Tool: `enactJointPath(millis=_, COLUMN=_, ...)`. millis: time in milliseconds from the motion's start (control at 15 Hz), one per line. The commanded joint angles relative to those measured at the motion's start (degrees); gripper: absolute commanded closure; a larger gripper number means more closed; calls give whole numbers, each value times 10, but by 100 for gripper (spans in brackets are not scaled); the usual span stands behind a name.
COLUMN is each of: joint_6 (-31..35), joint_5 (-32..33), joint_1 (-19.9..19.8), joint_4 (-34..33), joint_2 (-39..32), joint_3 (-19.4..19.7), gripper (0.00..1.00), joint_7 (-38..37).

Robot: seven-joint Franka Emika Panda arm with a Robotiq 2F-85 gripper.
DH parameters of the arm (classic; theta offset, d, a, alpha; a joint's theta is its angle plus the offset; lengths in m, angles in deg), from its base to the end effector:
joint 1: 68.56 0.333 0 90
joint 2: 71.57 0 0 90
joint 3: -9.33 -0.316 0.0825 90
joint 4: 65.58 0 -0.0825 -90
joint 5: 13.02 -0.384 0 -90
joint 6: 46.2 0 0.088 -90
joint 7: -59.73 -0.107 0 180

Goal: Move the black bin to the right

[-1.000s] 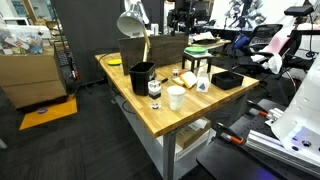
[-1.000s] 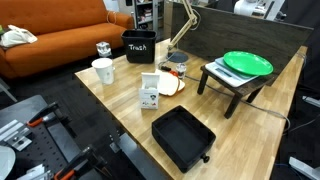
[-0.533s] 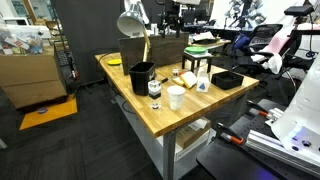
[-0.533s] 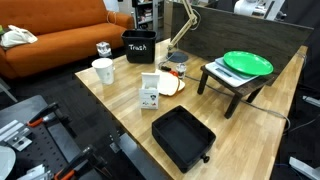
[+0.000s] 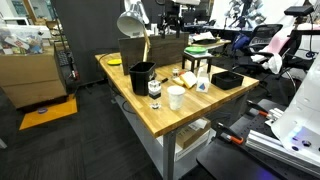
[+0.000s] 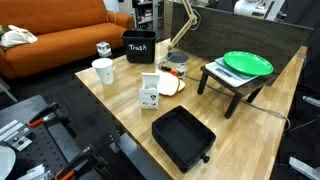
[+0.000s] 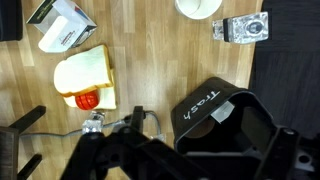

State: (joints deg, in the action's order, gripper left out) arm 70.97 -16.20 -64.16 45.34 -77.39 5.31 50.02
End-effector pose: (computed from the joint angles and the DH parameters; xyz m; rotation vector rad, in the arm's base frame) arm 0.5764 0.0875 0.4338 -3.0836 0.0741 0.0021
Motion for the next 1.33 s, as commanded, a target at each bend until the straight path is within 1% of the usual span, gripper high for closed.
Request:
enactJointPath(millis=0, joint_6=-23, joint_5=-21, joint_1=0, joint_4=-62, joint_2=-60, joint_3=4, gripper=0, joint_7=-61)
enactJointPath(millis=333, joint_6=-33, joint_5=-39, joint_1=15, joint_4=-180, joint_2=-174, joint_3=11, gripper=0, joint_7=-162)
enactJointPath(millis=400, joint_6=-3, joint_5=-30, joint_1=14, joint_4=-128, joint_2=-140, joint_3=9, gripper=0, joint_7=-128)
enactJointPath(millis=533, joint_6=-7, joint_5=-32, joint_1=17, joint_4=-162, joint_2=-172, joint_3=12, gripper=0, joint_7=-150)
enactJointPath(millis=867, joint_6=-16, joint_5=-33, joint_1=17, joint_4=-172, joint_2=-174, joint_3=13, gripper=0, joint_7=-156)
enactJointPath(millis=1067, joint_6=-31, joint_5=-32, joint_1=21, joint_4=-197, joint_2=-202, joint_3=19, gripper=0, joint_7=-184)
enactJointPath(millis=1267, joint_6=-28, joint_5=-44, joint_1=23, joint_4=-226, joint_2=-239, joint_3=17, gripper=0, joint_7=-202)
